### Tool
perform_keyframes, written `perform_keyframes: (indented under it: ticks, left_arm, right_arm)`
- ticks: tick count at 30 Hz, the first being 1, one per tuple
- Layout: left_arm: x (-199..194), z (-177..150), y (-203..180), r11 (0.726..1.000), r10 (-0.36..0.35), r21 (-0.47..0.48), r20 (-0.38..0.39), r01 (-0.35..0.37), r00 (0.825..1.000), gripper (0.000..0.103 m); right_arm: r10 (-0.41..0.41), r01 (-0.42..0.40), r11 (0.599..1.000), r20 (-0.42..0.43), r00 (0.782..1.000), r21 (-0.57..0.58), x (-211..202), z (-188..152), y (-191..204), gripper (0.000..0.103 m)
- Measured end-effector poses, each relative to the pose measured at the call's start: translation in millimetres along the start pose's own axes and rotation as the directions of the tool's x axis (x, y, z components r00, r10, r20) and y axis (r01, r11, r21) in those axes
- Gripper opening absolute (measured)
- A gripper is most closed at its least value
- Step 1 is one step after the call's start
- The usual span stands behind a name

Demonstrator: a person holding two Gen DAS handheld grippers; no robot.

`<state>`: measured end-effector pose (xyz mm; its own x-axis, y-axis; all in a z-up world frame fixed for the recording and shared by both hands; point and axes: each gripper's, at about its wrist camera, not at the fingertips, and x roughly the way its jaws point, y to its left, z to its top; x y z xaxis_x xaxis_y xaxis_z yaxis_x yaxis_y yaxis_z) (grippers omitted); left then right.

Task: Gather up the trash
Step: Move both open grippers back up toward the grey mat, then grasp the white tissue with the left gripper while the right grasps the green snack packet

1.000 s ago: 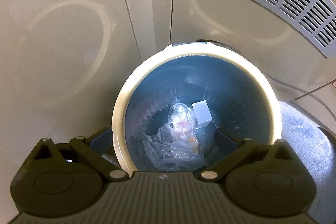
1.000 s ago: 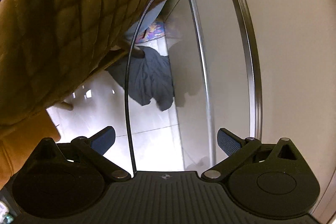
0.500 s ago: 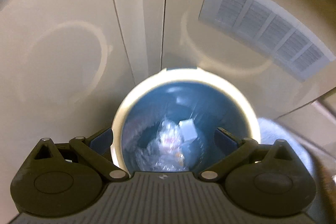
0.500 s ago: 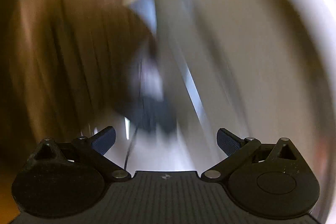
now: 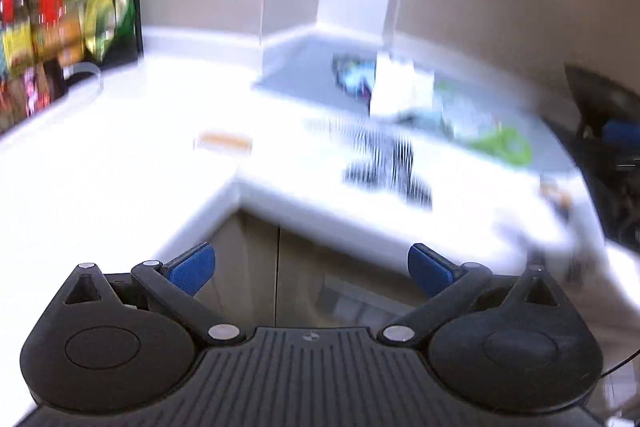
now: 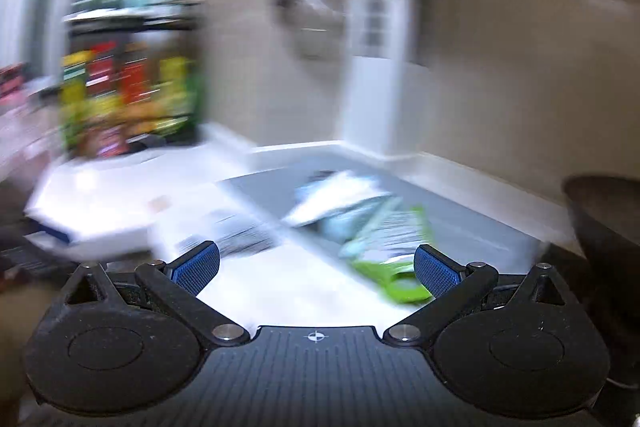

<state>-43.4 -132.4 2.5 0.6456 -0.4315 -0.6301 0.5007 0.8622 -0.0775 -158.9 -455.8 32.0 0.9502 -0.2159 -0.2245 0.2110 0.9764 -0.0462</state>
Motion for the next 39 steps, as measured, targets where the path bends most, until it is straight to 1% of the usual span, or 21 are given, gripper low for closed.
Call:
perform_keyframes:
  ticks: [2,4,5,6,10,15,18,20,21,24,28,30,31,32,33,34,35,36,37,38,39]
  left_arm:
    - [-1.3,25.7,-10.5,1.0,0.003,0.011,0.022,-0.004,1.0,0.103]
    - [8.7,45.8,-22.3,0.999,0.019,0.034,0.05,-0.021,0.999,0.103]
    - [12.3,53.5,-28.0,0.999,0.024,0.044,0.061,-0.027,0.998,0.103]
    - [17.3,61.5,-32.2,0.998,0.024,0.049,0.067,-0.027,0.997,0.103]
    - [38.3,91.9,-47.5,0.999,-0.005,0.047,0.065,0.002,0.998,0.103]
    - [78.9,119.1,-66.3,0.999,-0.02,0.042,0.051,0.018,0.998,0.103]
    - [102.8,133.8,-74.6,0.998,-0.043,0.043,0.05,0.041,0.998,0.103]
    - [121.5,144.1,-82.8,0.997,-0.059,0.057,0.046,0.056,0.997,0.103]
    - [132.9,149.2,-87.2,0.996,-0.066,0.067,0.034,0.064,0.997,0.103]
    - [167.4,159.8,-101.1,0.994,-0.079,0.081,-0.008,0.079,0.997,0.102]
    - [204.0,161.3,-121.1,0.992,-0.089,0.08,-0.059,0.093,0.994,0.102]
    - [218.9,158.2,-127.6,0.992,-0.088,0.086,-0.087,0.096,0.992,0.102]
    - [224.6,156.0,-128.9,0.992,-0.082,0.086,-0.099,0.09,0.992,0.102]
    - [230.3,154.7,-129.5,0.993,-0.078,0.079,-0.11,0.087,0.991,0.102]
    - [235.3,153.6,-129.0,0.994,-0.076,0.067,-0.122,0.085,0.99,0.102]
    - [239.4,153.1,-127.1,0.995,-0.075,0.049,-0.136,0.083,0.988,0.102]
    - [242.7,152.2,-125.5,0.996,-0.077,0.03,-0.149,0.082,0.986,0.099]
    - [244.6,151.4,-123.3,0.997,-0.08,0.01,-0.157,0.083,0.984,0.081]
    - [245.6,151.1,-121.4,0.996,-0.087,-0.006,-0.169,0.088,0.982,0.052]
    - [246.4,150.8,-118.9,0.995,-0.102,-0.019,-0.184,0.101,0.978,0.046]
    - [244.2,150.1,-116.4,0.993,-0.114,-0.027,-0.179,0.111,0.977,0.045]
  right_arm:
    - [-0.066,0.068,0.995,-0.022,0.998,0.074,27.7,1.9,-26.4,0.103]
    - [-0.12,0.127,0.982,-0.056,0.991,0.138,56.6,2.1,-47.2,0.103]
    - [-0.143,0.154,0.974,-0.078,0.987,0.165,66.2,-10.4,-52.6,0.103]
    - [-0.164,0.181,0.964,-0.102,0.981,0.193,79.5,-14.6,-58.2,0.103]
    - [-0.164,0.206,0.939,-0.165,0.972,0.276,125.6,-18.5,-80.8,0.103]
    - [-0.133,0.22,0.914,-0.259,0.957,0.342,177.2,-26.1,-100.3,0.103]
    - [-0.114,0.204,0.909,-0.254,0.961,0.363,184.8,-35.2,-105.8,0.103]
    - [-0.068,0.155,0.909,-0.229,0.971,0.387,184.5,-35.5,-108.9,0.103]
    - [-0.063,0.15,0.909,-0.229,0.972,0.389,183.8,-35.1,-108.7,0.103]
    - [-0.076,0.164,0.92,-0.25,0.965,0.355,186.9,-33.8,-103.5,0.103]
    - [-0.083,0.168,0.938,-0.273,0.958,0.305,188.6,-33.6,-98.6,0.103]
    - [-0.091,0.172,0.938,-0.268,0.959,0.299,188.3,-34.1,-98.7,0.094]
    - [-0.096,0.175,0.937,-0.261,0.961,0.302,186.6,-34.2,-99.7,0.081]
    - [-0.102,0.181,0.935,-0.256,0.961,0.306,185.8,-34.6,-100.8,0.067]
    - [-0.114,0.192,0.932,-0.255,0.96,0.307,185.2,-34.9,-102.0,0.057]
    - [-0.122,0.201,0.93,-0.255,0.959,0.31,184.7,-35.3,-103.4,0.038]
    - [-0.114,0.193,0.927,-0.251,0.961,0.321,184.4,-35.8,-105.3,0.027]
    - [-0.096,0.178,0.925,-0.247,0.964,0.334,184.3,-36.5,-107.5,0.02]
    - [-0.09,0.173,0.923,-0.245,0.965,0.343,184.2,-37.0,-109.0,0.012]
    - [-0.095,0.177,0.921,-0.24,0.966,0.346,183.3,-37.0,-109.7,0.01]
    - [-0.104,0.182,0.92,-0.23,0.968,0.347,181.3,-36.8,-110.1,0.008]
